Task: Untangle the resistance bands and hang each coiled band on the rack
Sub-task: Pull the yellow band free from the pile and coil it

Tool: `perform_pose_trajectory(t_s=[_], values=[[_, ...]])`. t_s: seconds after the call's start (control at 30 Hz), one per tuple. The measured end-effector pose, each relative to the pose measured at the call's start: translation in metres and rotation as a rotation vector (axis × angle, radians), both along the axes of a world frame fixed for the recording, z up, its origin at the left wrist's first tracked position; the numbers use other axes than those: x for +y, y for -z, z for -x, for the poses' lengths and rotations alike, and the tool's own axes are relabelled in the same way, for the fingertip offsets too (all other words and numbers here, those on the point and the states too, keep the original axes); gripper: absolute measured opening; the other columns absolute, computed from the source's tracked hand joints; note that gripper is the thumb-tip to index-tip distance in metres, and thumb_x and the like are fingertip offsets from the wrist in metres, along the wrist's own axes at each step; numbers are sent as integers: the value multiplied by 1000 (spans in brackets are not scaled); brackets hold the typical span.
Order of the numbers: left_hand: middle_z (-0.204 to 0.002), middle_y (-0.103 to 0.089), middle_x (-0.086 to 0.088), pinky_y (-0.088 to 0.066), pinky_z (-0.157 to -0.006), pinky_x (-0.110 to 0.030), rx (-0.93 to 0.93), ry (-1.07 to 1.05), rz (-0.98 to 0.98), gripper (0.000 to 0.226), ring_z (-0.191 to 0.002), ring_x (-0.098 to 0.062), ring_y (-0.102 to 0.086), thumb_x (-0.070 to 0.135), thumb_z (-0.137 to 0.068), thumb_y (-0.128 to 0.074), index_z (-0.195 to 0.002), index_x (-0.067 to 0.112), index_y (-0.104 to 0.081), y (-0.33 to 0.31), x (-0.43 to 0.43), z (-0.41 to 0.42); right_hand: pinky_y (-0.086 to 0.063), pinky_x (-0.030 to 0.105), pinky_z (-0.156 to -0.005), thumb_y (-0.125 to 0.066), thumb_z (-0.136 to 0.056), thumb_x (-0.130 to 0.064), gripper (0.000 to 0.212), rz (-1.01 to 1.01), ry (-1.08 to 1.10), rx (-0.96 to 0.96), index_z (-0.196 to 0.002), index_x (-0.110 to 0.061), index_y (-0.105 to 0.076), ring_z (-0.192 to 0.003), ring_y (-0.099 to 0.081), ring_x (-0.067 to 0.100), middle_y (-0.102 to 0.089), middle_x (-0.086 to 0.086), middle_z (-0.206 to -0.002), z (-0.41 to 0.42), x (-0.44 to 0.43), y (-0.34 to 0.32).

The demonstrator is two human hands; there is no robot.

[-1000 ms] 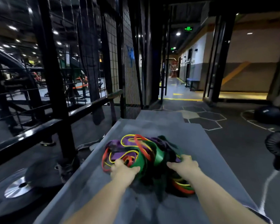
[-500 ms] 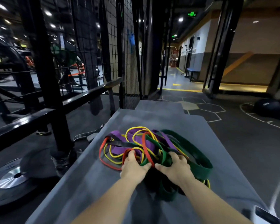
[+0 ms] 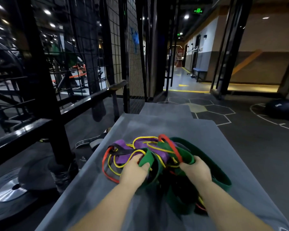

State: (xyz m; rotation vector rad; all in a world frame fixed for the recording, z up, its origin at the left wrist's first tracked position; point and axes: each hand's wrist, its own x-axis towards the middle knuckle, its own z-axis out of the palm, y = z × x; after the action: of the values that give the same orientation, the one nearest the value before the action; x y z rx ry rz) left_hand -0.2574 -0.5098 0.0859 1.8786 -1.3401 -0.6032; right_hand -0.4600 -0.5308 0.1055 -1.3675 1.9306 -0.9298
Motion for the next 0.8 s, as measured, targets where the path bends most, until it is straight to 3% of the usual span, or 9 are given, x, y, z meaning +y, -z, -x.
perform_pose_trajectory(t_s=[0.17,0.27,0.33,0.43,0.5,0.57,0.67,0.73,0.8], values=[[-107,-71,0,-50,-95,-36,304,-15,107,37,-100,-22,-65,30,-87,-68,-121,17,-64,-30,9,-12,-52,40,-87,-77,-74,-22,32,79,87,-138,-103,-21,-63,-92,-64,31,-67,7,-93,23,2,-33],[-89,-72,4,-52,-86,-32,477,-19,230,7,-85,-15,-66,21,-86,-69,-94,22,-70,-52,23,-21,-56,44,-85,-77,-73,-21,31,169,84,-203,-101,-26,-64,-88,-65,28,-69,3,-92,31,10,-56],[-91,-74,4,-53,-90,-37,539,-4,273,22,-89,-17,-69,35,-74,-73,-93,24,-71,-60,27,-32,-58,46,-80,-78,-73,-18,30,234,82,-297,-96,-30,-63,-83,-67,27,-69,2,-90,38,19,-71],[-102,-74,4,-52,-95,-41,389,10,110,55,-97,-18,-69,54,-54,-67,-101,26,-72,-51,29,-49,-57,42,-81,-81,-70,-20,43,175,14,-181,-109,-26,-65,-85,-67,26,-70,4,-95,48,36,-76],[-109,-69,5,-50,-95,-35,146,47,-155,51,-102,-19,-65,56,-55,-63,-102,35,-64,-45,39,-51,-54,37,-80,-82,-73,-23,54,-133,-234,50,-122,-16,-61,-87,-62,23,-66,7,-100,50,52,-70],[-117,-61,0,-46,-94,-33,-197,11,-315,40,-113,-27,-56,44,-68,-59,-106,38,-49,-46,49,-47,-53,35,-78,-80,-79,-36,49,-478,-487,223,-120,-17,-61,-93,-60,20,-60,3,-101,43,72,-66],[-113,-58,-8,-44,-82,-32,-345,-12,-310,33,-106,-31,-57,34,-84,-52,-110,21,-36,-54,57,-34,-48,25,-81,-57,-81,-72,57,-407,-534,569,-95,-18,-70,-101,-63,18,-65,-1,-97,38,82,-56],[-109,-60,-6,-41,-76,-32,-421,65,-322,41,-100,-29,-59,41,-87,-49,-116,17,-34,-59,57,-24,-50,29,-88,-42,-85,-78,70,-344,-407,606,-95,-15,-71,-101,-64,21,-69,3,-104,39,80,-50],[-118,-61,-7,-41,-79,-34,-556,89,-334,56,-109,-30,-59,56,-88,-46,-126,16,-32,-68,60,-15,-51,35,-88,-39,-87,-76,67,-263,-243,554,-102,-16,-65,-100,-63,25,-63,6,-111,46,77,-42]])
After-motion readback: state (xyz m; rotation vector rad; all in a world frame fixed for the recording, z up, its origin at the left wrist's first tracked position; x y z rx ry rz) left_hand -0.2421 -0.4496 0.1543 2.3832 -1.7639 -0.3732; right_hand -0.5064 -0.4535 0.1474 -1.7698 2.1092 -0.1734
